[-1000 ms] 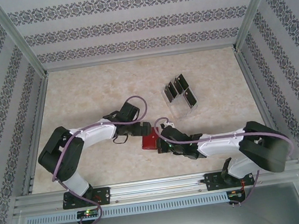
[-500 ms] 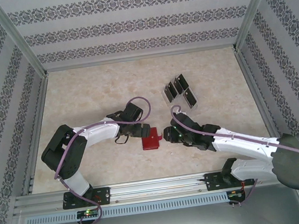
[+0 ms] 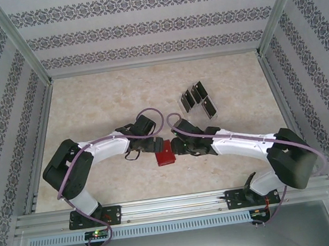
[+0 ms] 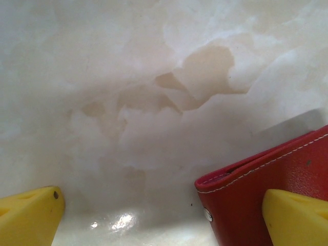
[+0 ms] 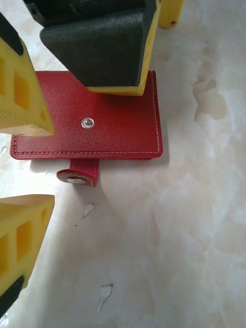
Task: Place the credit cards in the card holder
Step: Close the card holder at the center of the table.
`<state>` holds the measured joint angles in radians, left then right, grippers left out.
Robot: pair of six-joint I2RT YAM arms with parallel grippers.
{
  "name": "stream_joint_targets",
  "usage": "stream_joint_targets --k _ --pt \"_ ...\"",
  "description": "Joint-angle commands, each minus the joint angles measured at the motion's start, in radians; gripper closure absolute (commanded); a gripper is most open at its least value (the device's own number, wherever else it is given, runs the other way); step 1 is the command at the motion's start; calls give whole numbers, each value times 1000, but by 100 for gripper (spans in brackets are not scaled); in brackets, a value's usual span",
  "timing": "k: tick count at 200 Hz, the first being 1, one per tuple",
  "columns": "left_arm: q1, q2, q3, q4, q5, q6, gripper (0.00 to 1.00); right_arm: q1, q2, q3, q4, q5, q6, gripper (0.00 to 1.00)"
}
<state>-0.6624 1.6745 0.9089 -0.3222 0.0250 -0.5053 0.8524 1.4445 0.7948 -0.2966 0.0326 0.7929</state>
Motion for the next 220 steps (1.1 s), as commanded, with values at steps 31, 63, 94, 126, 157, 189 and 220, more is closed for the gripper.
stream_joint_targets --k 31,63,94,126,157,189,220 --pt "-13 3 -45 -19 -11 -49 0 -9 57 68 -81 7 -43 66" --pt "-18 -11 -67 -15 -17 -68 0 -9 49 91 -112 7 -56 66" --pt "-25 -43 -100 -9 -29 -95 0 -14 36 115 -154 7 -80 67" --pt "-26 -59 -113 -11 -39 -104 0 -22 22 128 -185 5 -95 67" --pt "-26 -64 -111 -21 -48 -102 0 -29 36 145 -201 1 -107 67" --pt "-26 -68 -112 -17 -48 -103 0 -30 76 165 -199 0 -116 70" --pt "-27 -66 -111 -13 -43 -104 0 -31 110 190 -199 -4 -128 72"
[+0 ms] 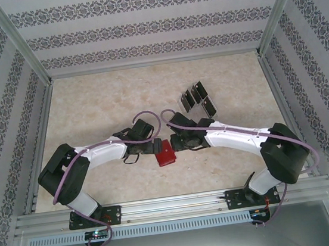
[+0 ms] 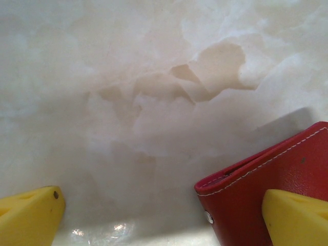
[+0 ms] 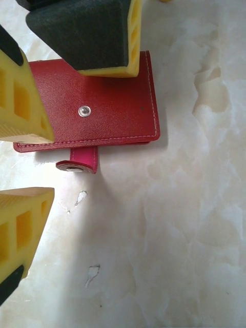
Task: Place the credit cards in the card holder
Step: Close the card holder at the center of the table.
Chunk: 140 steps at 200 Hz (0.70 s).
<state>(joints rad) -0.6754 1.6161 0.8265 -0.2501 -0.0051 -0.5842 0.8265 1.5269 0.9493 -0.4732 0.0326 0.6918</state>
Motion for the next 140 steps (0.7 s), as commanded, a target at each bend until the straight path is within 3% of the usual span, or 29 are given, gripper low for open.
stream_joint_targets --k 1,37,77,140 --pt "-14 -8 -29 -85 -13 -25 0 -5 29 36 -22 -5 -27 72" --pt "-13 -10 -26 -83 -10 -28 0 -9 70 48 -19 -13 -35 73" --pt "-13 -10 -27 -82 -6 -31 0 -20 87 36 -7 -15 -38 83" --pt "-13 -10 -26 -81 -7 -28 0 -27 75 26 1 -20 -40 90"
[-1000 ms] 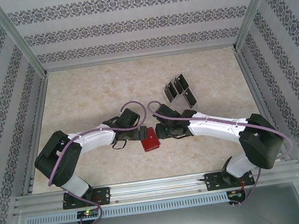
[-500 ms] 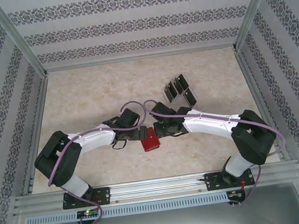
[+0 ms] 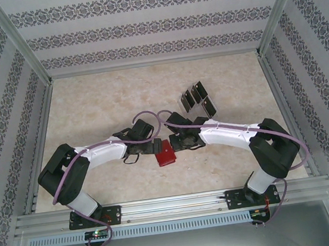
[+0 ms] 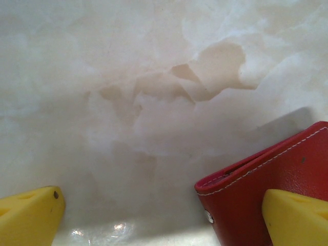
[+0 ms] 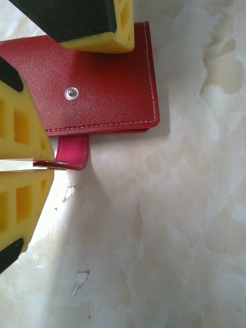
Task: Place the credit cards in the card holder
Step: Close the button on the card holder.
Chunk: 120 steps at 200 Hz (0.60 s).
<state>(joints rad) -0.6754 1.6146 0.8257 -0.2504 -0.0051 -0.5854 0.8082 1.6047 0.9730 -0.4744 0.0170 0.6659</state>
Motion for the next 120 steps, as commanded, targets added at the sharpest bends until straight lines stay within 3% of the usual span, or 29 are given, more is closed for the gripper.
stream_joint_targets --k 1,35,120 --pt "-13 -8 -26 -81 -7 -28 0 -8 -2 3 2 -5 -14 90" --pt "-13 -8 -24 -81 -6 -29 0 -10 2 -5 12 -19 -15 100" --pt "-13 -16 -2 -104 -9 -21 0 -22 -49 -48 113 -151 21 100"
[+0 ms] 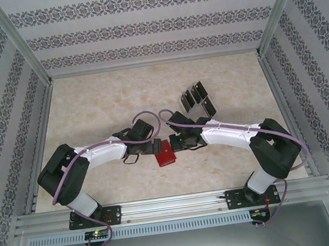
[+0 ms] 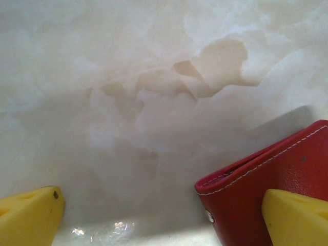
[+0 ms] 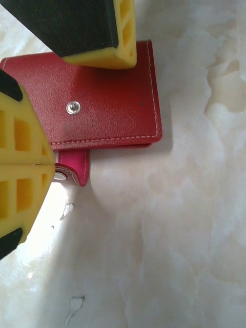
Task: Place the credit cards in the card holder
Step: Close the button on the card holder.
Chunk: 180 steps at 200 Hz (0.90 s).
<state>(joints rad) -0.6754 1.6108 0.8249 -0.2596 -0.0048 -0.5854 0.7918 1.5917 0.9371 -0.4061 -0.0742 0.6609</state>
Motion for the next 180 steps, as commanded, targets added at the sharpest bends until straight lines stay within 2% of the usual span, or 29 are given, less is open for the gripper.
stream_joint_targets --k 1,81,180 --pt "-13 -12 -1 -94 -10 -21 0 -5 -36 -13 46 -61 26 100" --pt "-13 2 -7 -81 -1 -29 0 -3 1 -23 136 -156 61 100" --pt "-13 -9 -26 -52 8 -72 0 6 80 -78 248 -192 115 100"
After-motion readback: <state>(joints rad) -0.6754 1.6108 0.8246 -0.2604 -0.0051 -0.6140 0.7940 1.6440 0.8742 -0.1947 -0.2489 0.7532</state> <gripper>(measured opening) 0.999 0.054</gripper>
